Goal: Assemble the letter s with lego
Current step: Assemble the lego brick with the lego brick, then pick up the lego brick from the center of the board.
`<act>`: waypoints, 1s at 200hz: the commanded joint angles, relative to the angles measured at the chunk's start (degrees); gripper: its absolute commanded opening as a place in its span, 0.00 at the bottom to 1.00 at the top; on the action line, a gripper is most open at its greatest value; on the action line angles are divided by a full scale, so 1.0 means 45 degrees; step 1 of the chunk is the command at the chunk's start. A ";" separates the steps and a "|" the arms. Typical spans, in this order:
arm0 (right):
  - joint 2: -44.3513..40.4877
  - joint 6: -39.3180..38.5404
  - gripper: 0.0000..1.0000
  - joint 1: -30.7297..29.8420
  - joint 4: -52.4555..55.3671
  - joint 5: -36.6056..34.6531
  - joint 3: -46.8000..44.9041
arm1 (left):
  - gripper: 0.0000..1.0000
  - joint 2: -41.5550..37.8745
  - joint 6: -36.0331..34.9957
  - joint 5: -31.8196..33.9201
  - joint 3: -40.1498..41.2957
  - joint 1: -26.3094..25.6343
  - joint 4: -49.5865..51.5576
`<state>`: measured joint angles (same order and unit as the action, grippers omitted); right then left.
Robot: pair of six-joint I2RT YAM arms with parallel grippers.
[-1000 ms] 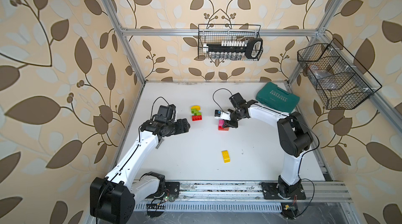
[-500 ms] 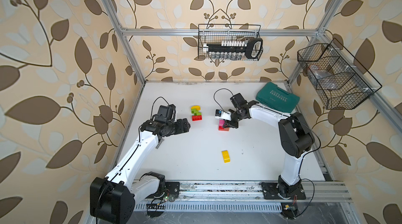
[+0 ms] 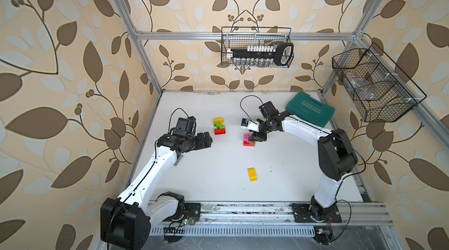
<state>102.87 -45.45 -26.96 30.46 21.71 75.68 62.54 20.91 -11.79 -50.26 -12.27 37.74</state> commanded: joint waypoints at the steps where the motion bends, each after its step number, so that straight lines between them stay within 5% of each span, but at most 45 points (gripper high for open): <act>1: -0.2420 0.1609 0.51 0.0029 -0.0240 -0.0595 -0.0923 | 0.90 -0.0440 -0.0168 0.0166 0.0074 0.0169 -0.0035; 37: -0.7377 0.5944 0.56 -0.1481 -0.3094 -0.3701 -0.4951 | 0.90 -0.0697 -0.0060 0.0086 0.0134 0.0266 -0.0119; 94: -0.9948 1.2638 0.58 -0.2156 -0.2993 -0.2385 -0.6481 | 0.85 -0.1254 0.0015 0.0146 0.0252 0.0305 -0.0122; 109: -1.1106 1.3551 0.62 -0.4442 -0.4066 -0.4834 -0.8222 | 0.85 -0.1378 0.0029 0.0261 0.0270 0.0305 -0.0124; 133: -1.2775 1.5757 0.60 -0.9132 -0.5531 -1.1298 -1.0893 | 0.84 -0.1364 0.0078 0.0306 0.0250 0.0305 -0.0095; 161: -1.1713 1.6954 0.54 -1.3165 -0.3738 -1.7030 -1.0033 | 0.83 -0.1321 0.0111 0.0306 0.0251 0.0305 -0.0086; 200: -0.7379 1.8486 0.65 -1.3305 0.0231 -1.6883 -0.7164 | 0.83 -0.1360 0.0089 0.0528 0.0241 0.0305 0.0032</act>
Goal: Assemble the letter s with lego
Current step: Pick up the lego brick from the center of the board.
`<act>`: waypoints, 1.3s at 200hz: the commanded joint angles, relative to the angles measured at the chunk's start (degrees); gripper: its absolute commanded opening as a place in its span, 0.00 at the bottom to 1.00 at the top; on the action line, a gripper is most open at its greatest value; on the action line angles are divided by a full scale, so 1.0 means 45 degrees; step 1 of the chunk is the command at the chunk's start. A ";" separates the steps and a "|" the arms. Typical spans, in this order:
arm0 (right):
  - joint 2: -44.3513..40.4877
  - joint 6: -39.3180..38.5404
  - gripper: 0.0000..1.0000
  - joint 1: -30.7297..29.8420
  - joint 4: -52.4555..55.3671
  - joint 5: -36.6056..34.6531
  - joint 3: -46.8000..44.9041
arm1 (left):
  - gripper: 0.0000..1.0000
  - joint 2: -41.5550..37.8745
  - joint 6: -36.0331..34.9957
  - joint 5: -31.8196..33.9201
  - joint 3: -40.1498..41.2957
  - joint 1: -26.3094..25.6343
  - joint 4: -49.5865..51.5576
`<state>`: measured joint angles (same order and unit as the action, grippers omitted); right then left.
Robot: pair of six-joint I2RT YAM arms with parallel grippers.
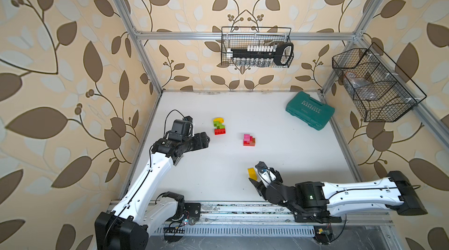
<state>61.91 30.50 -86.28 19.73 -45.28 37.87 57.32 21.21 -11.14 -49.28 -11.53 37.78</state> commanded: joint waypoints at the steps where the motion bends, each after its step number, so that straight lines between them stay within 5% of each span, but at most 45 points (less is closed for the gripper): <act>1: 0.1805 0.1663 0.65 -0.0123 0.2680 -0.2002 0.1285 | 0.83 -0.0199 0.0027 0.0393 0.0027 0.0140 0.0022; 48: 0.1992 0.1290 0.60 -0.0044 0.0753 -0.1772 -0.0381 | 0.83 -0.0062 0.0085 0.0563 0.0013 0.0140 0.0062; 86: 0.1218 0.1244 0.60 0.0610 -0.2646 0.0583 -0.3168 | 0.84 0.0008 0.0085 0.0623 -0.0007 0.0140 0.0114; 171: 0.3632 0.0893 0.72 0.0721 -0.3921 0.1283 -0.2872 | 0.86 -0.0179 0.0096 0.0796 0.0025 0.0140 0.0218; 260: 0.4911 0.0479 0.69 0.2246 -0.5164 0.2489 -0.2887 | 0.87 -0.0164 0.0120 0.0903 -0.0007 0.0140 0.0234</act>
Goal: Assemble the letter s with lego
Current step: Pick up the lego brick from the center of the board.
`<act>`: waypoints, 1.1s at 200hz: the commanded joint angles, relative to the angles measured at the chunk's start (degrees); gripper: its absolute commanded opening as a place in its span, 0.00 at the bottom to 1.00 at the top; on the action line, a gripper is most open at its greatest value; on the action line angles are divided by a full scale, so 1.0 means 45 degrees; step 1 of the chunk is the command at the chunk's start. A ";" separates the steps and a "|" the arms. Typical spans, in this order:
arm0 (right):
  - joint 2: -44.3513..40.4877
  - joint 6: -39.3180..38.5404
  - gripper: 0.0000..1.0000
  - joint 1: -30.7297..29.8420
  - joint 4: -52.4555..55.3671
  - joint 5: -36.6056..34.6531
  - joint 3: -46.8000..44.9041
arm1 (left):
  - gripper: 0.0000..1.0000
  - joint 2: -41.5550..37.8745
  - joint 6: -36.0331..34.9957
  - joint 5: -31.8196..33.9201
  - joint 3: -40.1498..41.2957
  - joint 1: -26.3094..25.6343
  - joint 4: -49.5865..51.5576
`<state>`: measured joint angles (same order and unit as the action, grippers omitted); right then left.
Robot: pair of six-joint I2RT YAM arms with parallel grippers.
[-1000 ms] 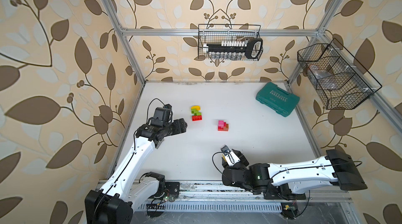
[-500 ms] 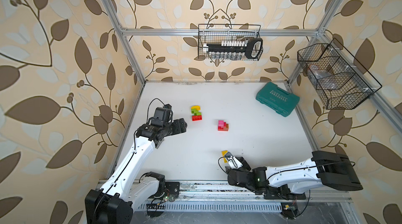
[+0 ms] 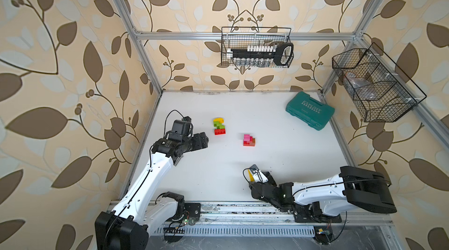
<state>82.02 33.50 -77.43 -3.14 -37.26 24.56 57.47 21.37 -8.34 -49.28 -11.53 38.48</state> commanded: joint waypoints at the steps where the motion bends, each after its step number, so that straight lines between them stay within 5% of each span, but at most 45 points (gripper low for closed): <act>1: 0.0454 -0.0192 0.69 0.0295 -0.0094 0.0713 0.0081 | 0.87 -0.0196 0.0091 0.0276 -0.0007 0.0140 0.0080; 74: -0.0053 -0.0070 0.49 0.0352 -0.0019 0.1086 -0.0350 | 0.87 -0.0242 0.0072 0.0356 0.0001 0.0140 0.0140; 220: 0.0694 -0.0218 0.39 0.0800 -0.0239 0.1120 -0.0180 | 0.87 -0.0213 0.0076 0.0310 -0.0034 0.0140 0.0101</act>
<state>83.13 33.19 -74.22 -7.20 -33.41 24.23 57.47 21.37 -7.29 -49.28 -11.53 39.18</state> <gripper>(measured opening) 0.395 0.870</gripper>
